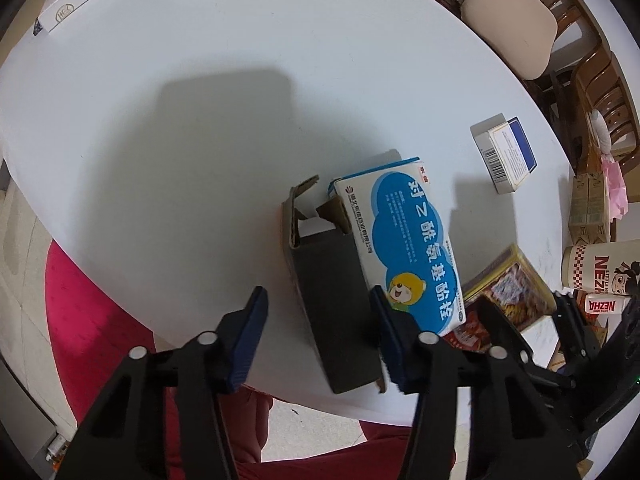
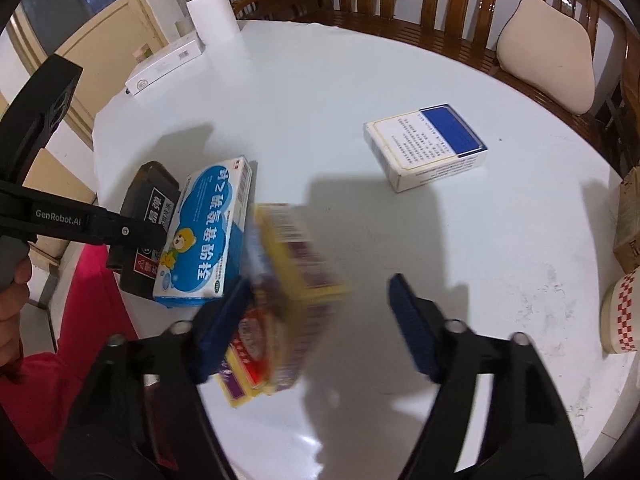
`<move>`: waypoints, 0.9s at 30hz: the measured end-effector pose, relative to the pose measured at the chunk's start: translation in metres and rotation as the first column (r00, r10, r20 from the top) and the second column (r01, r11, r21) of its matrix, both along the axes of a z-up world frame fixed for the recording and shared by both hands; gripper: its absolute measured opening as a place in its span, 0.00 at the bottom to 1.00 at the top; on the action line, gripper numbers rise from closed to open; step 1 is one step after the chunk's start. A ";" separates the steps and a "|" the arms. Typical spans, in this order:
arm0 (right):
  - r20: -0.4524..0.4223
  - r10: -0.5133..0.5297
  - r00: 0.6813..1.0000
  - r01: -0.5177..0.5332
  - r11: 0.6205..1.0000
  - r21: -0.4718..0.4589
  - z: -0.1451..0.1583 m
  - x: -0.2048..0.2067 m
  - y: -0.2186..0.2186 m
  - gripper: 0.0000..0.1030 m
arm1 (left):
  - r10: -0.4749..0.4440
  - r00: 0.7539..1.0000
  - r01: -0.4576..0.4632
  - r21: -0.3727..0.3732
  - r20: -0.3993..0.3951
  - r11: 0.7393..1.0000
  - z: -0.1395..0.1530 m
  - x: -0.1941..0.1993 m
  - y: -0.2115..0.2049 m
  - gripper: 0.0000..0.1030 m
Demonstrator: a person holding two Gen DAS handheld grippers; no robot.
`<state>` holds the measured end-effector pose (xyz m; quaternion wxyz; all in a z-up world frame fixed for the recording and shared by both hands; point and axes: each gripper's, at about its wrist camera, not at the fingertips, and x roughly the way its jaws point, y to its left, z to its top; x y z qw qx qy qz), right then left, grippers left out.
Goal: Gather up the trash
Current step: 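Grasp the black box with the left tool while the right tool grasps the yellow box, then carry the black box and yellow box down over the white bag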
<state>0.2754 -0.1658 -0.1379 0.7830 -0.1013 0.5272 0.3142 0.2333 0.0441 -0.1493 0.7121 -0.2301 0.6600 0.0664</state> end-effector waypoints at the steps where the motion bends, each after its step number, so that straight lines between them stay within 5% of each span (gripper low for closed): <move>1: -0.007 0.001 1.000 -0.001 1.000 0.000 -0.001 0.000 0.001 0.53 | -0.007 1.000 0.007 0.002 0.000 1.000 0.000 0.000 0.000 0.43; 7: -0.010 0.007 1.000 -0.006 1.000 0.019 0.003 -0.003 0.006 0.38 | -0.025 1.000 0.025 0.002 0.000 1.000 -0.001 -0.002 0.007 0.30; 9: -0.012 0.010 1.000 -0.010 1.000 0.015 0.004 -0.005 0.008 0.21 | -0.028 1.000 0.028 0.004 0.012 1.000 0.001 -0.004 0.010 0.28; 20: 0.010 -0.079 0.997 0.079 0.996 -0.032 0.016 -0.014 0.007 0.19 | -0.096 0.993 0.093 0.047 0.073 0.995 0.008 -0.013 0.023 0.25; 27: 0.096 -0.153 0.984 0.160 0.985 -0.071 0.049 -0.023 -0.007 0.19 | -0.178 0.972 0.153 0.164 0.150 0.974 0.028 -0.012 0.021 0.25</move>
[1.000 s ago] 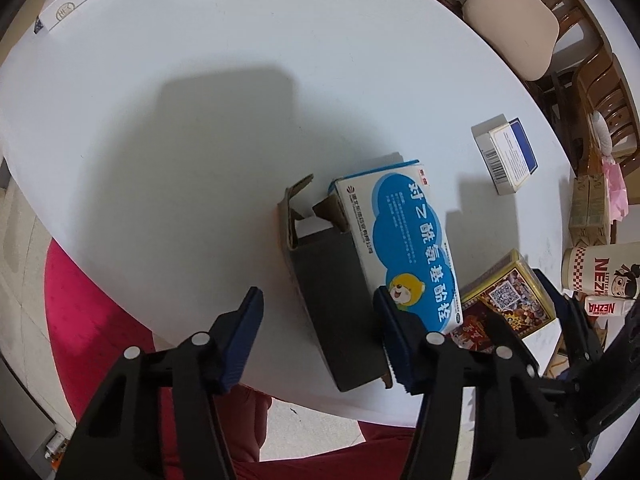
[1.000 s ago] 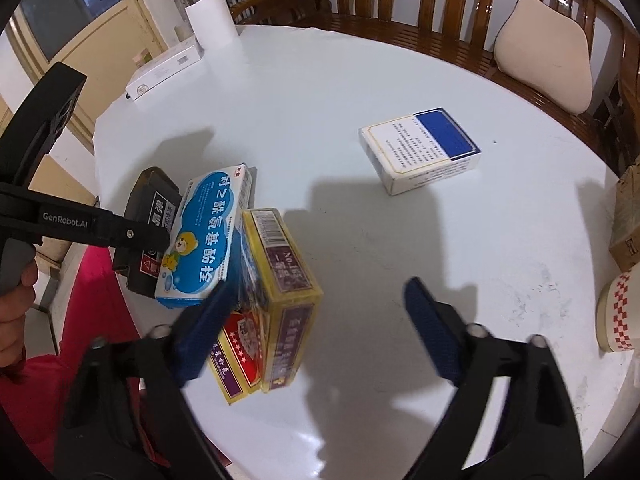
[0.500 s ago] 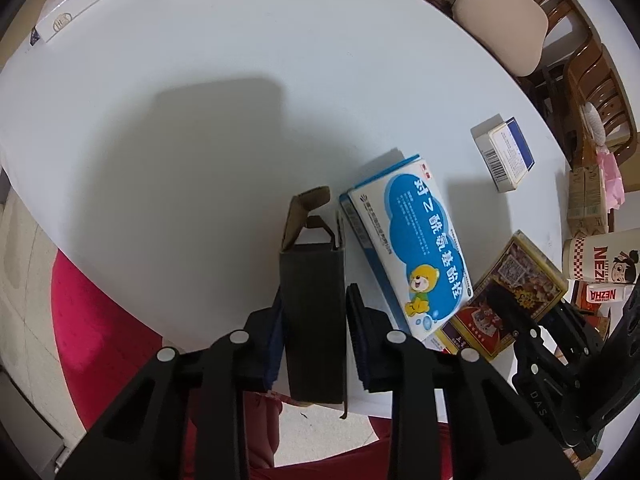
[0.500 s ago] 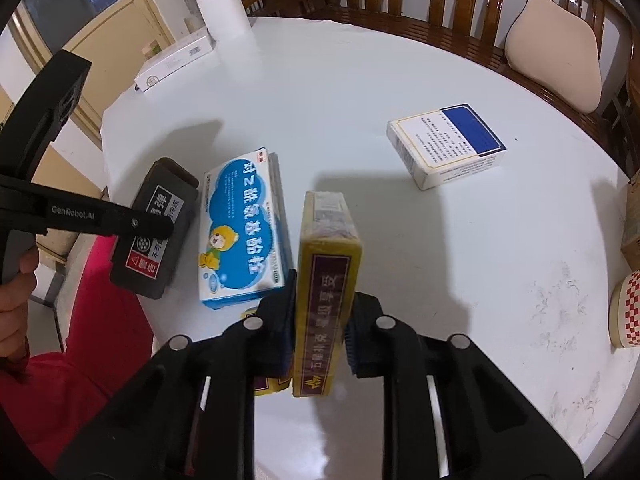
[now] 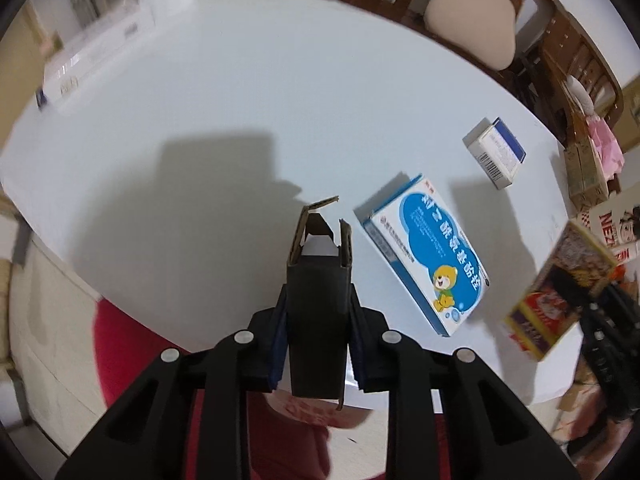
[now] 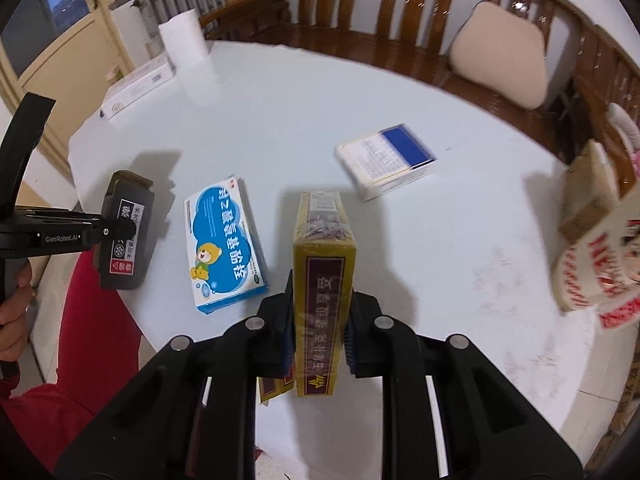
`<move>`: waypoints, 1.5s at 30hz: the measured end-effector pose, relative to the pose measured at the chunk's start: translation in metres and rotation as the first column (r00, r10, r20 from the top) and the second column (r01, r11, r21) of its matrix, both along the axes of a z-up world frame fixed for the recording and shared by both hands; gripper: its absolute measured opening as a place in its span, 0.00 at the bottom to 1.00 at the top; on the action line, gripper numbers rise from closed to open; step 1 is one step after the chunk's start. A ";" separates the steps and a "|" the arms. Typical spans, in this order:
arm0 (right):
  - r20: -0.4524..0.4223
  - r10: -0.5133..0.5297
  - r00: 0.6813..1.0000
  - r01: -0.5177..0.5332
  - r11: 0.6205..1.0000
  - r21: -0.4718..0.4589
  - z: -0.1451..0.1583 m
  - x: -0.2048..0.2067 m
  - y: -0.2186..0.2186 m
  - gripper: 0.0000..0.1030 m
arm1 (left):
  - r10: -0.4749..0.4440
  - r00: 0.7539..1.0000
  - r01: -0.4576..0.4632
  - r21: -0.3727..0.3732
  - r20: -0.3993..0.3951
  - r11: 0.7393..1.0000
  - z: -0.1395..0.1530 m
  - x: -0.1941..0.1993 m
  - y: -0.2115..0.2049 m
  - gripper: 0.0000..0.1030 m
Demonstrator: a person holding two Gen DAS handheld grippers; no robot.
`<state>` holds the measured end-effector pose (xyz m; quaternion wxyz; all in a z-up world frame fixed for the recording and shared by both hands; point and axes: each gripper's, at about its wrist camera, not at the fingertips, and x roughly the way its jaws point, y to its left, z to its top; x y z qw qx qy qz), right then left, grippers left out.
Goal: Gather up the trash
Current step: 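Carry the black box and yellow box down over the white bag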
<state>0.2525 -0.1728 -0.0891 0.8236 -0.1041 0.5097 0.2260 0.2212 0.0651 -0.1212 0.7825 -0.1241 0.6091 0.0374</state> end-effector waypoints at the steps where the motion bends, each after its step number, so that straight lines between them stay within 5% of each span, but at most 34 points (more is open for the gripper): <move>1: 0.010 -0.009 1.000 0.009 1.000 -0.003 0.005 -0.003 -0.001 0.19 | -0.022 1.000 0.021 0.004 0.020 1.000 0.005 -0.001 -0.001 0.25; 9: 0.116 -0.038 0.993 0.045 0.997 -0.060 0.043 -0.037 0.011 0.19 | -0.193 0.972 0.187 0.052 0.132 0.981 0.039 -0.021 -0.015 0.25; 19: 0.171 -0.065 0.983 0.079 0.994 -0.073 0.063 -0.104 0.033 0.19 | -0.301 0.931 0.293 0.072 0.206 0.954 0.051 -0.066 -0.016 0.25; 45: 0.122 -0.092 0.988 0.094 0.995 -0.012 0.031 -0.220 0.055 0.19 | -0.500 0.842 0.482 0.137 0.201 0.866 0.015 -0.175 -0.048 0.25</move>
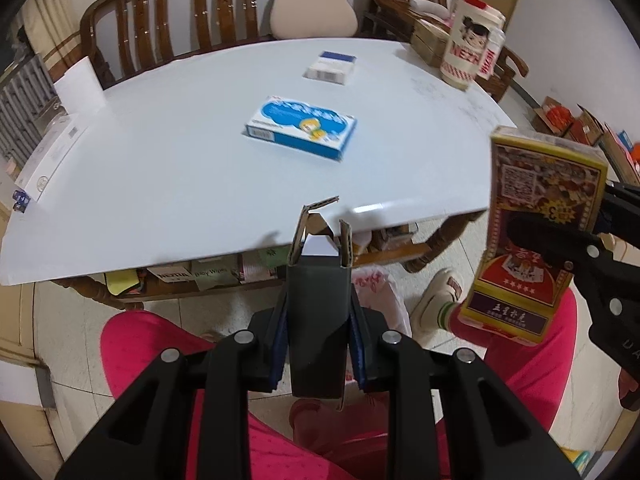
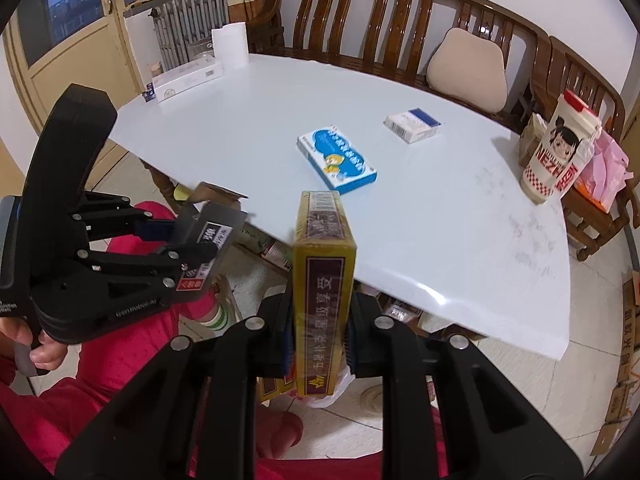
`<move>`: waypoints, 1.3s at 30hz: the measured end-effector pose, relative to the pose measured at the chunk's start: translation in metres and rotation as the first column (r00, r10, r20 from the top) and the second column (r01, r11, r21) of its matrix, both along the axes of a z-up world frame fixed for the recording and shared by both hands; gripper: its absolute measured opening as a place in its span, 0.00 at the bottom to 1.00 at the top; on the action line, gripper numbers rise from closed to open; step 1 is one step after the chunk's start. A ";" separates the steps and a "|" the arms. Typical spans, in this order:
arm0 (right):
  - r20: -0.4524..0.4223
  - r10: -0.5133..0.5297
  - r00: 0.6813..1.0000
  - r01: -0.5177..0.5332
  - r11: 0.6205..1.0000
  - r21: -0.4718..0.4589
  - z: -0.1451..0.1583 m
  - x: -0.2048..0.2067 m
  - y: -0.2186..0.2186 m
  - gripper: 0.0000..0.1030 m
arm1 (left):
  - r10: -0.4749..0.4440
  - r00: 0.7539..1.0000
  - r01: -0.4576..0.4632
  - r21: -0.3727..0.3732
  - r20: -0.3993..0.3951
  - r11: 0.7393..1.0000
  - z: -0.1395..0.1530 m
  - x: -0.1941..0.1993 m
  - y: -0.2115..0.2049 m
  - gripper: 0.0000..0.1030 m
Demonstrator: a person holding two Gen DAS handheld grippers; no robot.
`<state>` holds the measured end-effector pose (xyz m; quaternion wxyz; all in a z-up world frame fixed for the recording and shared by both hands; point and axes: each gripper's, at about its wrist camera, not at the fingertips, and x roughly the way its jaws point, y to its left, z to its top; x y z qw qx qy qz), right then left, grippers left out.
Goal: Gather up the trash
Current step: 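Carry the black box and yellow box down over the white bag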
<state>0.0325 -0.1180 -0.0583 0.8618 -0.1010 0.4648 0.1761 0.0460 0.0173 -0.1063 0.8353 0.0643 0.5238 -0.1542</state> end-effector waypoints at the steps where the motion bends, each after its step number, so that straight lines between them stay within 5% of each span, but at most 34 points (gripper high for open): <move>1: -0.003 -0.001 1.000 0.001 1.000 0.003 -0.001 -0.002 0.000 0.19 | -0.007 1.000 0.007 0.002 -0.004 1.000 -0.003 -0.002 -0.001 0.25; 21: -0.086 -0.021 0.996 0.020 1.000 -0.007 -0.065 -0.017 0.008 0.19 | -0.071 0.986 0.073 0.009 -0.154 0.997 -0.084 -0.019 -0.008 0.25; 39: -0.271 -0.075 0.960 0.080 0.997 0.010 -0.165 0.013 -0.006 0.19 | -0.084 0.942 0.099 0.029 -0.326 0.995 -0.180 0.011 -0.027 0.25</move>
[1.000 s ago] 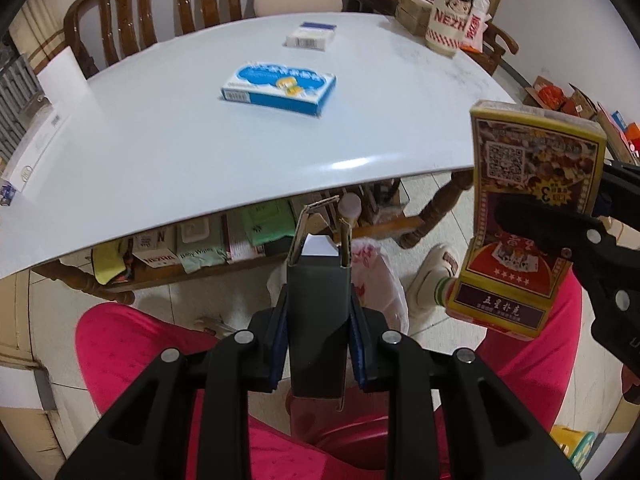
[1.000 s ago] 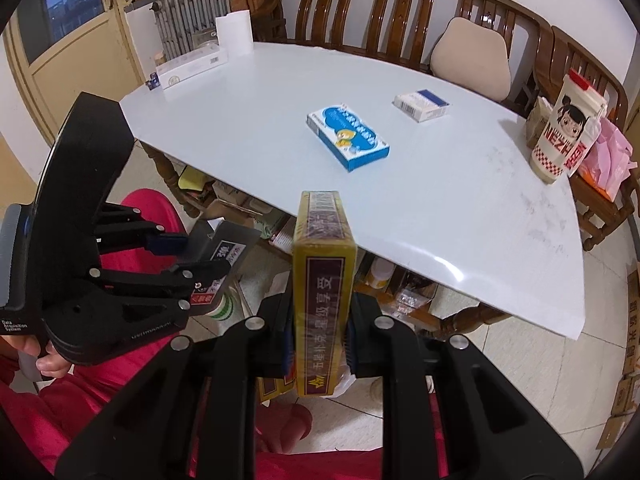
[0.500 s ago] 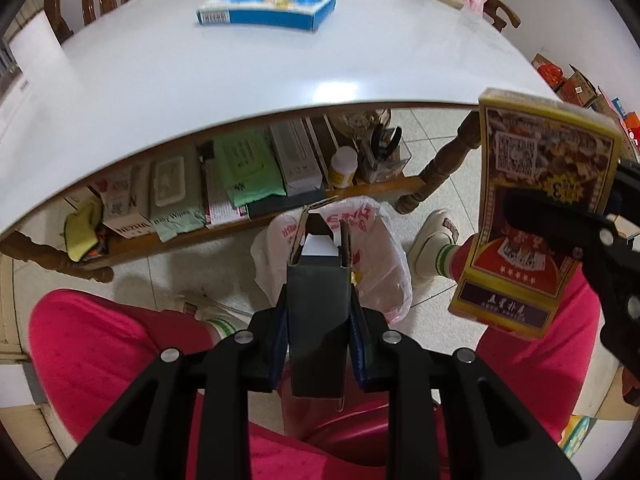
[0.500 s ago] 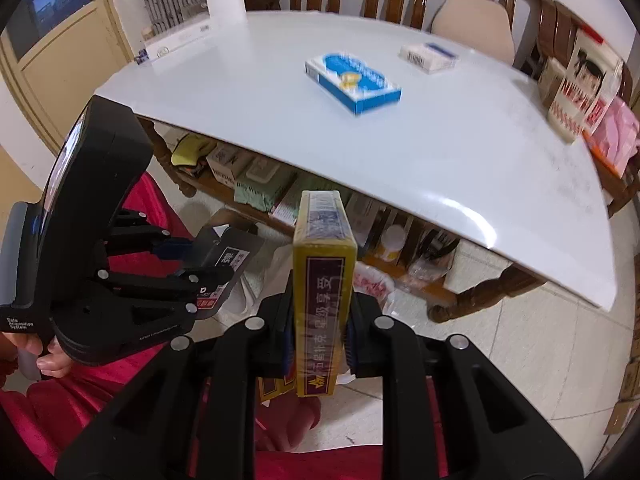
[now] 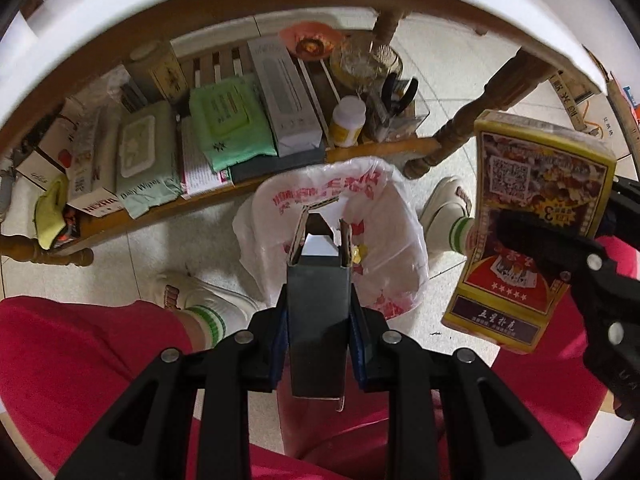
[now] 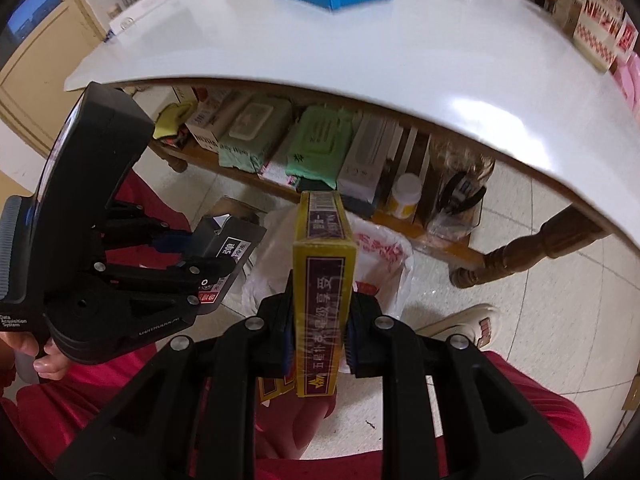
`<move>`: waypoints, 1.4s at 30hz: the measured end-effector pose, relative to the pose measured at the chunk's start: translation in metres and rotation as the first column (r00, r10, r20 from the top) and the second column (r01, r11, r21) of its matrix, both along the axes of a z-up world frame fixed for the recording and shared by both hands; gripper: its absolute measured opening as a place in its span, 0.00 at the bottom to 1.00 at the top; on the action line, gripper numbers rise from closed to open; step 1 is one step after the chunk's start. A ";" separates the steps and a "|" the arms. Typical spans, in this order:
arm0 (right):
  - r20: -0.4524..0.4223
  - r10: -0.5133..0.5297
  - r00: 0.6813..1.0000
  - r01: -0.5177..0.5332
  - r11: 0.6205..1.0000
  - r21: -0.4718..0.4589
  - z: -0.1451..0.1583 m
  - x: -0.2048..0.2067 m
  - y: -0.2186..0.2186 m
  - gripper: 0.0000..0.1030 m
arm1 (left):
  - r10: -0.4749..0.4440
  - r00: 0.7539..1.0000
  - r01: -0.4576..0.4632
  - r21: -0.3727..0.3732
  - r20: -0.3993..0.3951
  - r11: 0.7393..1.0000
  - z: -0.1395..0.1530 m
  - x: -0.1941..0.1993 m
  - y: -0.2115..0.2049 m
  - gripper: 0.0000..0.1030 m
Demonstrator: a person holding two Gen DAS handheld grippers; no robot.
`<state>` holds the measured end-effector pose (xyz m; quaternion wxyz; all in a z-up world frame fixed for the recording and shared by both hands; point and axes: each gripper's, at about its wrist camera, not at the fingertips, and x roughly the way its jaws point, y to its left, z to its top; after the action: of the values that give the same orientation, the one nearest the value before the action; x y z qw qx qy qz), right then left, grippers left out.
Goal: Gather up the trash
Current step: 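Carry the black box and yellow box down over the white bag, then open both tools to drop the black and yellow boxes into the bag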
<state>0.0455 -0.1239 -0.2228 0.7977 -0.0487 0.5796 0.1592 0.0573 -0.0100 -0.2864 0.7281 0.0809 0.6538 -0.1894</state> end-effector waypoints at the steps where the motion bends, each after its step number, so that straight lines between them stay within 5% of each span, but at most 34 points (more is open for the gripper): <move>1: -0.011 -0.003 1.000 0.003 1.000 -0.002 -0.007 0.003 0.000 0.19 | 0.000 1.000 0.000 0.002 -0.009 1.000 -0.003 0.002 -0.002 0.25; 15: -0.114 -0.055 0.992 0.054 0.998 -0.011 -0.077 0.030 -0.007 0.19 | 0.003 0.988 0.004 0.045 -0.155 0.999 -0.073 0.026 -0.018 0.25; 27: -0.261 -0.118 0.958 0.118 0.993 -0.016 -0.152 0.046 -0.011 0.19 | 0.052 0.950 -0.026 0.089 -0.308 0.996 -0.143 0.039 -0.016 0.25; 35: -0.318 -0.122 0.940 0.121 0.992 -0.024 -0.183 0.049 -0.007 0.19 | 0.070 0.943 -0.037 0.108 -0.325 0.993 -0.161 0.048 -0.017 0.25; 37: -0.323 -0.118 0.939 0.116 0.993 -0.023 -0.186 0.050 -0.007 0.23 | 0.072 0.946 -0.033 0.125 -0.317 0.992 -0.161 0.048 -0.016 0.25; 38: -0.322 -0.120 0.939 0.118 0.993 -0.028 -0.186 0.050 -0.008 0.35 | 0.069 0.947 -0.029 0.130 -0.312 0.991 -0.161 0.048 -0.018 0.27; 42: -0.317 -0.131 0.939 0.123 0.991 -0.047 -0.188 0.050 -0.011 0.48 | 0.076 0.956 -0.027 0.172 -0.284 0.985 -0.161 0.052 -0.016 0.51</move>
<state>0.0956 -0.1346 -0.4110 0.7014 0.0047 0.7049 0.1055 0.1092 -0.0261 -0.4470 0.6199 0.0955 0.7688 -0.1249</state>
